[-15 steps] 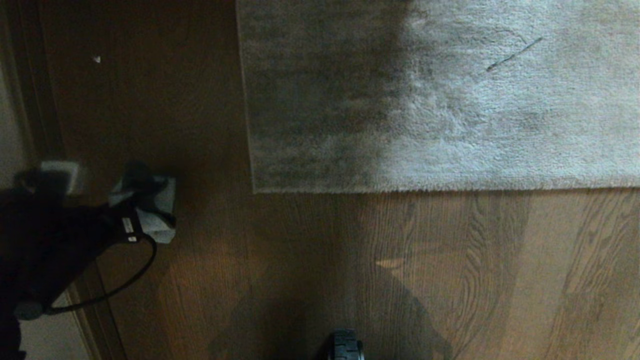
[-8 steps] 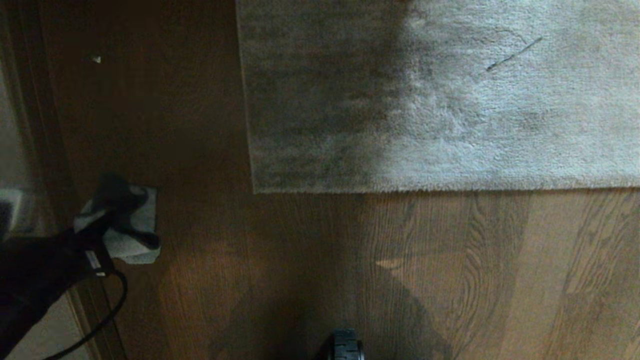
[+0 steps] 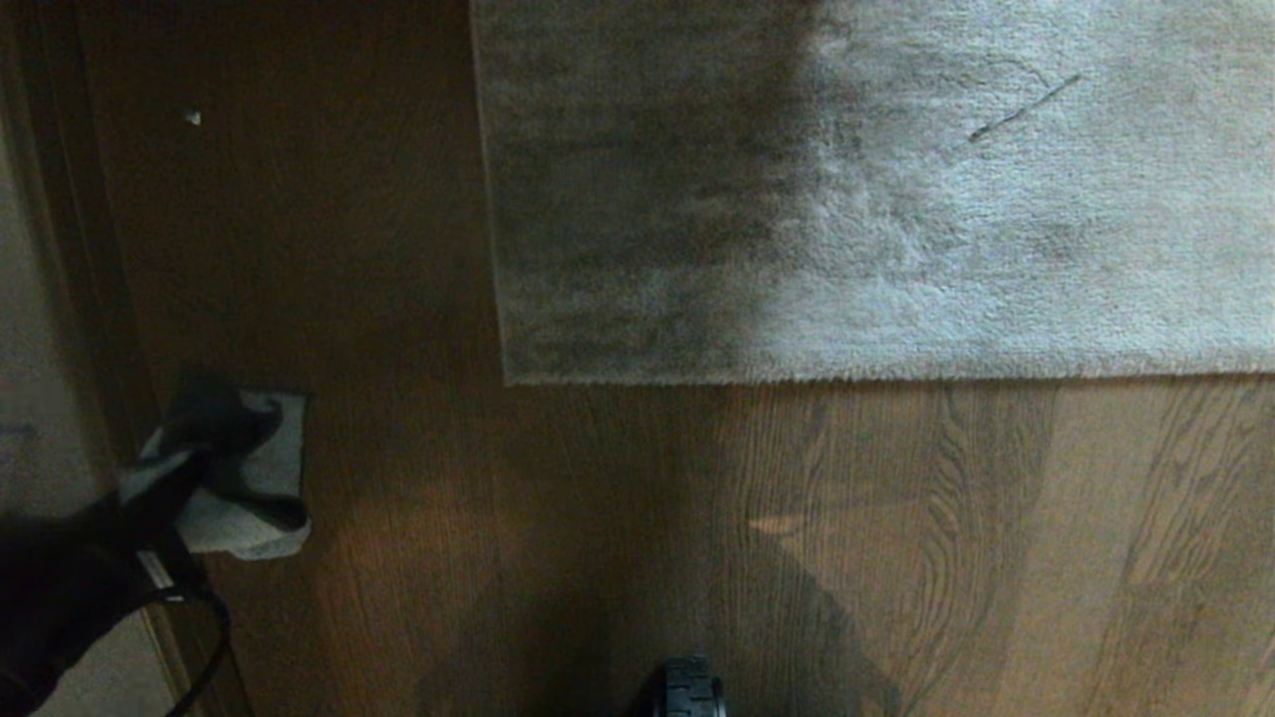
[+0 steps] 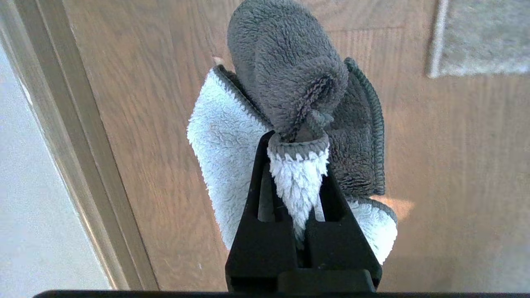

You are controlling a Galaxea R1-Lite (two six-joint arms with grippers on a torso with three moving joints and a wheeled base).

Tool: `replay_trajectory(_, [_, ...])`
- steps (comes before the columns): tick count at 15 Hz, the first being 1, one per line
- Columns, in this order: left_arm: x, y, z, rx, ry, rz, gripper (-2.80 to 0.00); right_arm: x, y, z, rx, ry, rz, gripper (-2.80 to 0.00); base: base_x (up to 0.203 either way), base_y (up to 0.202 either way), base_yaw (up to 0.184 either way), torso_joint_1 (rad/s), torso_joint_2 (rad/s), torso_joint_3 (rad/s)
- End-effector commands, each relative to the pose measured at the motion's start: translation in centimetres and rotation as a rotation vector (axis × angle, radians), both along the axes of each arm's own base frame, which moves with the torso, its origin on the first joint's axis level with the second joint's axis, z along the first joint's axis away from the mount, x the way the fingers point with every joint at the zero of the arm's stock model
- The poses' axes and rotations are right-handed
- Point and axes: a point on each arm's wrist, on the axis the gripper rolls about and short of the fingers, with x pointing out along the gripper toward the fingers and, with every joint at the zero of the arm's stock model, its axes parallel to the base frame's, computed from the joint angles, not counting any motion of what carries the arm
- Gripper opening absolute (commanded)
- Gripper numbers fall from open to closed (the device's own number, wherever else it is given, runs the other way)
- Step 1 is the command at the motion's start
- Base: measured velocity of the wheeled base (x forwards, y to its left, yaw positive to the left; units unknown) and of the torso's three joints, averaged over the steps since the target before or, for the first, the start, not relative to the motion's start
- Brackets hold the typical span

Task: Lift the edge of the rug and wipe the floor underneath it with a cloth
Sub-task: Pick up the rag

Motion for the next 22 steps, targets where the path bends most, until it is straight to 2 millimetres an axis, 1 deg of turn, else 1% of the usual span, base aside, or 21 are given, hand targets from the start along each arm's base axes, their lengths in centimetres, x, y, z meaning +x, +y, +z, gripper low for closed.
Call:
replay_trajectory(1, [-0.9,-0.2,0.0,-0.008,-0.021,-0.013,-2.8,0.0,0.0,0.0,0.001,-0.001,0.0,-2.8,0.0,0.0,0.0,0.0,0.0,0.0])
replay_trajectory(8, [-3.6,-0.3,-0.8,-0.009,0.036,-0.023,-2.8,0.0,0.0,0.0,0.001,-0.001,-0.001,-2.8,0.0,0.0,0.0,0.0,0.0,0.0])
replay_trajectory(10, [-4.9,-0.5,-1.2,-0.006,0.064,-0.053,-2.8,0.0,0.0,0.0,0.001,-0.001,0.0,-2.8,0.0,0.0,0.0,0.0,0.0,0.0])
replay_trajectory(12, [-6.7,-0.6,-1.7,-0.001,0.084,-0.074,-2.8,0.0,0.0,0.0,0.0,-0.001,0.0,-2.8,0.0,0.0,0.0,0.0,0.0,0.0])
replay_trajectory(15, [-9.7,-0.5,-3.2,0.004,0.13,-0.096,-2.8,0.0,0.0,0.0,0.002,-0.001,-0.001,-2.8,0.0,0.0,0.0,0.0,0.0,0.0])
replay_trajectory(18, [-12.1,-0.4,-5.2,0.001,0.187,-0.11,-2.8,0.0,0.0,0.0,0.001,-0.001,0.0,-2.8,0.0,0.0,0.0,0.0,0.0,0.0])
replay_trajectory(20, [-12.9,-0.3,-5.9,-0.001,0.194,-0.114,-2.8,0.0,0.0,0.0,0.0,-0.001,0.0,-2.8,0.0,0.0,0.0,0.0,0.0,0.0])
replay_trajectory(22, [-13.3,-0.3,-6.4,0.005,0.207,-0.123,-2.8,0.0,0.0,0.0,0.0,-0.001,0.0,-2.8,0.0,0.0,0.0,0.0,0.0,0.0])
